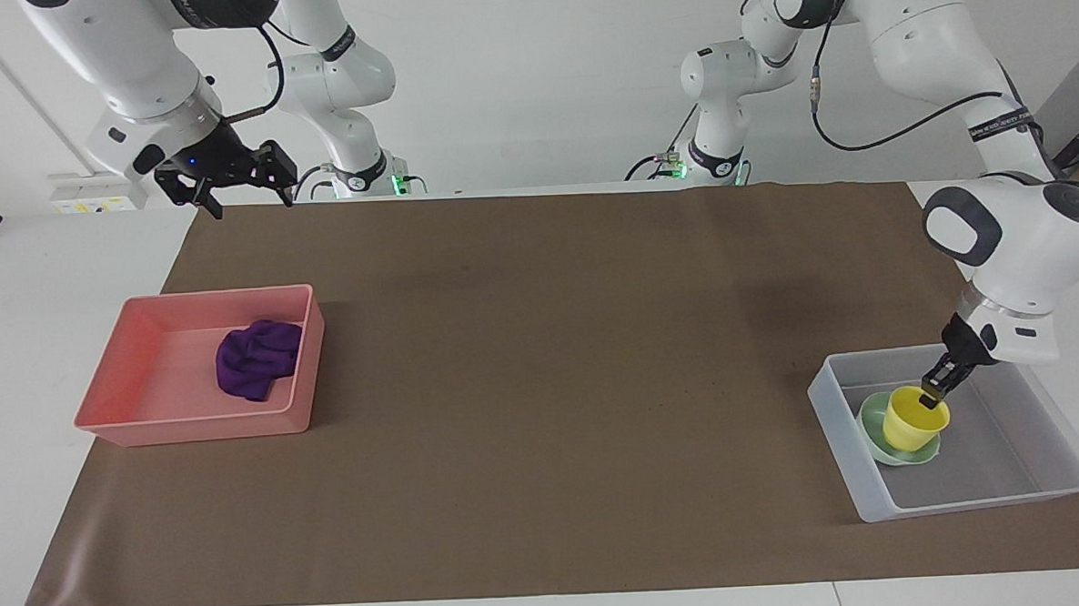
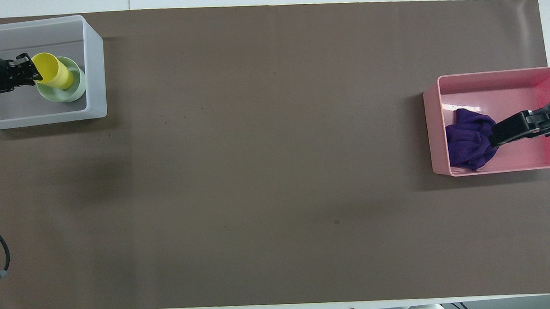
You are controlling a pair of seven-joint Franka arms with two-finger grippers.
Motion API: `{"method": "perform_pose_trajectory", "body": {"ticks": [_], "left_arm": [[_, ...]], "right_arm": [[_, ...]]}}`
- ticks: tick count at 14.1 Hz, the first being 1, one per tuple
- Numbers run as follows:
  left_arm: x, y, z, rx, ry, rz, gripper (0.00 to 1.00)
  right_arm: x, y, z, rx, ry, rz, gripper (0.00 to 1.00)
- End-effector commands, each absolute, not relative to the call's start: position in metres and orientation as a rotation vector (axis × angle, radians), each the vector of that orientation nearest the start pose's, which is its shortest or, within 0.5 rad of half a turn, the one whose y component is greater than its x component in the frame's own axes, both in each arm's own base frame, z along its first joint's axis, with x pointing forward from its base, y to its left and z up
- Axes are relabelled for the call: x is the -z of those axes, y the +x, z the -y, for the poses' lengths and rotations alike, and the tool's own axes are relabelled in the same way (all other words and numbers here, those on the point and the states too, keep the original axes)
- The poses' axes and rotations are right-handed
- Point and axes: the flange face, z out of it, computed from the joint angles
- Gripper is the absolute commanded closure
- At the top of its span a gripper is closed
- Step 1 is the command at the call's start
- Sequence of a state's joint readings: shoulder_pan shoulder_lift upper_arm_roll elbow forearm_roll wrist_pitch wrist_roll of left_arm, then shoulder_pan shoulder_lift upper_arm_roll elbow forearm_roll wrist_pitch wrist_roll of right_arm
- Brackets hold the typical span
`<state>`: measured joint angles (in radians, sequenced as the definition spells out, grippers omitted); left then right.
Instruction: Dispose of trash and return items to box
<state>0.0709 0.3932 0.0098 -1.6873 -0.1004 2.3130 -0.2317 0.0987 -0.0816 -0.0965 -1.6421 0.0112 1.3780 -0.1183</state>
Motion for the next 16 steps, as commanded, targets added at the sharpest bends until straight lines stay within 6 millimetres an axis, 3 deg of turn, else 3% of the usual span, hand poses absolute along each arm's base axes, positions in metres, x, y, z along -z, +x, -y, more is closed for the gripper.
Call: {"method": "perform_pose_trajectory", "body": {"ticks": [1,4,5,6,9,10,12,16], "left_arm": [[-0.436,0.675,-0.054,0.321,-3.161,0.529,0.0],[-0.503,0.638,-0.035,0.215,-3.117,0.396,0.0],[-0.521,0.624,-0.016,0.174,-3.123,0.35,0.0],[-0.536,0.606,0.002,0.124,-3.128,0.307,0.0],[-0.579,0.545,0.016,0.016,-3.125,0.231,0.0],[-0.591,0.529,0.035,0.049,-3.134,0.098,0.0],[-0.618,0.539,0.04,0.116,-3.135,0.008,0.0],[-0.63,0.542,0.041,0.017,-3.139,-0.062,0.0]], "right_arm": [[-0.62,0.501,0.001,-0.285,-3.086,0.215,0.0],[-0.62,0.501,0.001,-0.285,-3.086,0.215,0.0],[-0.62,0.501,0.001,-0.285,-3.086,0.215,0.0],[-0.62,0.501,0.001,-0.285,-3.086,0.215,0.0],[-0.62,0.501,0.001,-0.285,-3.086,0.215,0.0],[-0.62,0.501,0.001,-0.285,-3.086,0.215,0.0],[-0.62,0.501,0.001,-0.285,-3.086,0.215,0.0],[-0.62,0.501,0.001,-0.285,-3.086,0.215,0.0]]}}
